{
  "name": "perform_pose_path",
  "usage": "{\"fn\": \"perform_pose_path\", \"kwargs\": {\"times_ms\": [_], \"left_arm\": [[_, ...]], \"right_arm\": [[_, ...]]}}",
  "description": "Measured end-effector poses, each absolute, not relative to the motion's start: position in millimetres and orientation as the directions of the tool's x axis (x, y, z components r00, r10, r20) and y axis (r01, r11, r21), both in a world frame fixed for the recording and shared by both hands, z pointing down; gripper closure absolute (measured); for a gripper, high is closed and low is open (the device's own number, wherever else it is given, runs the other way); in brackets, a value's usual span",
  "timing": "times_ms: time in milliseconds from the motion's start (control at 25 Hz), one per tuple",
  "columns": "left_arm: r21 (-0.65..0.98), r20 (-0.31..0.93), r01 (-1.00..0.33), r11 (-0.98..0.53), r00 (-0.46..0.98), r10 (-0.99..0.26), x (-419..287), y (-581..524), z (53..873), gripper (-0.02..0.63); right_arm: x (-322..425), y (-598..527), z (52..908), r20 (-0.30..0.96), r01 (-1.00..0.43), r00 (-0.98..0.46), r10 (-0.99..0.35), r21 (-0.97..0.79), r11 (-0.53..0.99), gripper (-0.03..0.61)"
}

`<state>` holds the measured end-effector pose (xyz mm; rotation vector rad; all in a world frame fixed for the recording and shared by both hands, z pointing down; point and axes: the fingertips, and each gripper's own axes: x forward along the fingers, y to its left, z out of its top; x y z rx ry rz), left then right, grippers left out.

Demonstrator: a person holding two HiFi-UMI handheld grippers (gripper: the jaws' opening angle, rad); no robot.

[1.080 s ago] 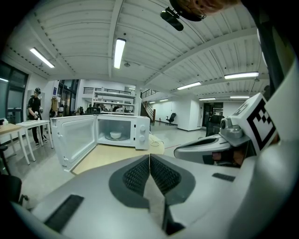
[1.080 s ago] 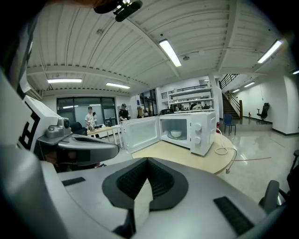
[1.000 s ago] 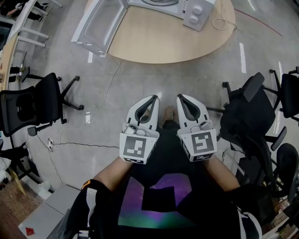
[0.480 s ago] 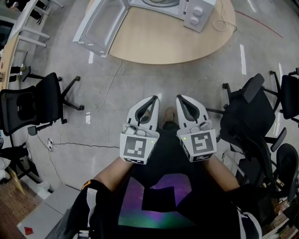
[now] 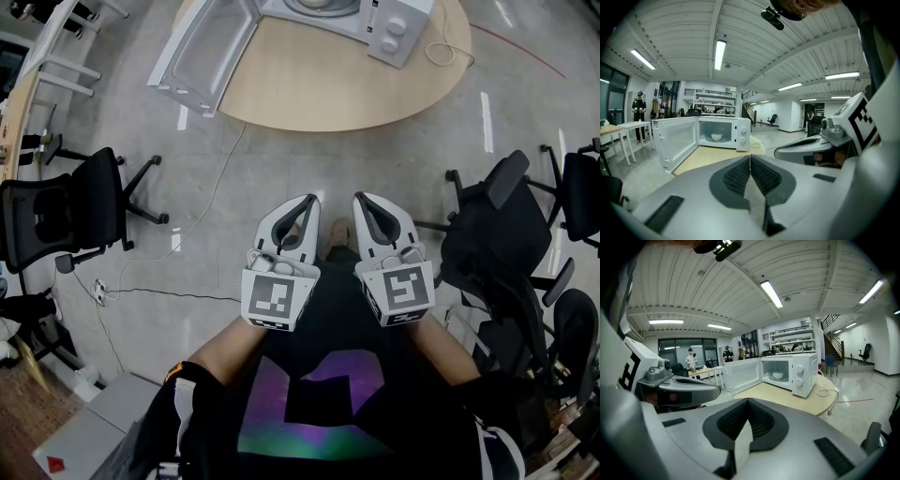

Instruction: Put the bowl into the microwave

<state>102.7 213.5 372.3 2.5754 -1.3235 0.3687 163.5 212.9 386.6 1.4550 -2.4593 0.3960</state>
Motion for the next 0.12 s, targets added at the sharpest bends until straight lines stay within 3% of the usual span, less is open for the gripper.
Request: {"fn": "perform_pose_path", "kwargs": {"times_ms": [120], "left_arm": [[0.084,0.336,-0.818,-0.569,0.561,-0.757,102.0,214.8,374.9,0.563]], "right_arm": [[162.9,212.6,385.9,0.352,-0.882,-0.466,-0.812,-0.106,0.460,0.563]]}}
